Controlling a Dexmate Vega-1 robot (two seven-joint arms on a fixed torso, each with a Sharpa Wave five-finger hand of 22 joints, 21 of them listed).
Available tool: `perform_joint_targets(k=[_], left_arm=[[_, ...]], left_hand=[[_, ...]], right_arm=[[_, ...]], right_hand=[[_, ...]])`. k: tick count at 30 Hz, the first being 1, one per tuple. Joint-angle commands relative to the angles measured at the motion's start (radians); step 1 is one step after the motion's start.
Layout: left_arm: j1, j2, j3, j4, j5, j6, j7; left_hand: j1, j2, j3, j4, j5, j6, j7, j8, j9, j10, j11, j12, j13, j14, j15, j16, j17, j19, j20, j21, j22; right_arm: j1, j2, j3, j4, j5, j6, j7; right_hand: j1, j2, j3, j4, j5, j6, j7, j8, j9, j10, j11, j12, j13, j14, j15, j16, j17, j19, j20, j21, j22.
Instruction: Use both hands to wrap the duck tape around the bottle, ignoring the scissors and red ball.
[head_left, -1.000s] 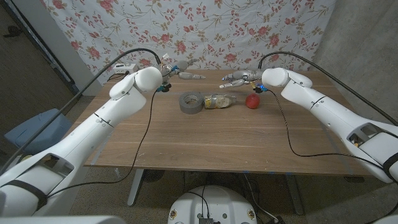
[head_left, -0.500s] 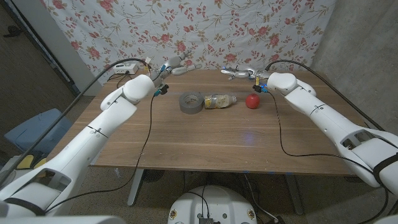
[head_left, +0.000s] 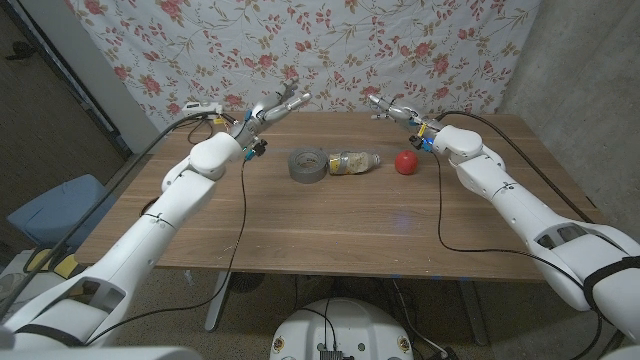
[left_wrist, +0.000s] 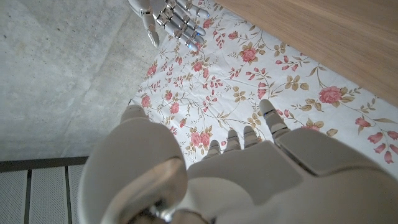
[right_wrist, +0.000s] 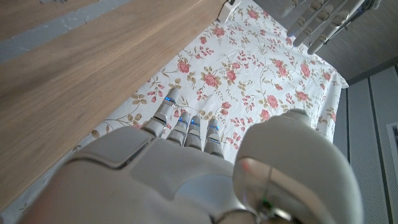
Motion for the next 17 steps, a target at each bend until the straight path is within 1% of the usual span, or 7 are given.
perform_joint_targets(k=[1, 8, 13, 14, 15, 16, 17], left_arm=[[-0.010, -0.059, -0.018, 0.137, -0.146, -0.128, -0.073], [-0.004, -0.076, -0.031, 0.163, -0.169, -0.159, -0.089], [0.012, -0.085, -0.040, 0.161, -0.171, -0.165, -0.068], [0.019, -0.086, -0.045, 0.157, -0.170, -0.150, -0.051], [0.020, -0.084, -0.046, 0.158, -0.168, -0.140, -0.048], [0.020, -0.084, -0.046, 0.157, -0.168, -0.138, -0.047], [0.021, -0.087, -0.051, 0.166, -0.171, -0.126, -0.038]], left_hand=[[-0.005, -0.004, -0.008, 0.000, -0.005, -0.038, -0.006, 0.009, 0.000, -0.008, -0.001, 0.009, 0.001, -0.006, 0.002, 0.001, 0.002, -0.125, 0.000, -0.004, 0.004], [-0.007, -0.005, -0.013, -0.001, -0.006, -0.028, -0.010, 0.013, 0.000, 0.002, -0.002, 0.016, -0.001, 0.000, -0.003, 0.005, 0.000, -0.115, -0.008, -0.004, 0.004], [-0.009, -0.005, -0.015, -0.001, -0.006, -0.023, -0.012, 0.015, 0.000, 0.006, -0.004, 0.019, -0.003, 0.004, -0.006, 0.008, -0.001, -0.109, -0.006, -0.004, 0.004], [-0.009, -0.005, -0.015, -0.001, -0.006, -0.023, -0.012, 0.015, 0.000, 0.005, -0.004, 0.019, -0.003, 0.004, -0.006, 0.007, -0.001, -0.109, -0.006, -0.004, 0.004], [-0.009, -0.005, -0.016, -0.001, -0.006, -0.023, -0.011, 0.015, 0.000, 0.005, -0.003, 0.019, -0.004, 0.003, -0.006, 0.007, -0.001, -0.109, -0.005, -0.004, 0.004], [-0.009, -0.004, -0.016, -0.001, -0.006, -0.027, -0.010, 0.014, 0.000, 0.003, -0.004, 0.019, -0.004, 0.002, -0.006, 0.007, -0.001, -0.109, -0.005, -0.005, 0.004], [-0.010, -0.002, -0.017, -0.001, -0.005, -0.038, -0.010, 0.009, 0.000, -0.007, -0.001, 0.016, -0.006, -0.002, -0.004, 0.006, -0.002, -0.112, -0.004, -0.008, 0.004]], right_arm=[[-0.037, 0.103, 0.131, 0.103, 0.183, 0.084, 0.041], [-0.037, 0.156, 0.206, 0.170, 0.234, 0.120, 0.056], [-0.035, 0.195, 0.254, 0.220, 0.250, 0.147, 0.034], [-0.064, 0.194, 0.258, 0.176, 0.217, 0.146, -0.052], [-0.086, 0.192, 0.257, 0.139, 0.183, 0.144, -0.128], [-0.088, 0.191, 0.257, 0.132, 0.179, 0.138, -0.137], [-0.106, 0.199, 0.264, 0.113, 0.160, 0.156, -0.199]], right_hand=[[-0.003, 0.005, -0.003, -0.007, -0.001, 0.016, 0.002, 0.007, 0.003, 0.018, 0.005, 0.008, -0.001, 0.003, 0.012, 0.005, -0.006, 0.015, -0.003, -0.004, 0.002], [-0.005, 0.010, 0.001, -0.011, -0.005, 0.054, 0.004, 0.016, 0.002, 0.050, 0.007, 0.018, -0.012, 0.025, 0.012, 0.013, -0.033, 0.030, 0.001, -0.015, 0.002], [-0.005, 0.014, 0.004, -0.014, -0.008, 0.064, 0.005, 0.015, 0.001, 0.057, 0.011, 0.018, -0.020, 0.016, -0.004, 0.008, -0.051, 0.036, -0.019, -0.024, 0.002], [-0.007, 0.016, 0.005, -0.014, -0.009, 0.065, 0.004, 0.013, 0.001, 0.057, 0.011, 0.017, -0.023, 0.004, -0.007, 0.004, -0.058, 0.026, -0.027, -0.033, 0.002], [-0.013, 0.021, 0.005, -0.014, -0.012, 0.067, 0.006, 0.010, 0.001, 0.059, 0.011, 0.015, -0.029, -0.015, -0.009, -0.001, -0.071, -0.002, -0.040, -0.053, 0.002], [-0.014, 0.024, 0.007, -0.015, -0.013, 0.068, 0.004, 0.008, 0.001, 0.059, 0.012, 0.014, -0.034, -0.041, -0.006, -0.007, -0.083, -0.013, -0.049, -0.066, 0.003], [-0.015, 0.024, 0.007, -0.015, -0.014, 0.073, 0.003, 0.009, 0.001, 0.059, 0.012, 0.014, -0.035, -0.047, -0.009, -0.007, -0.086, -0.017, -0.053, -0.069, 0.003]])
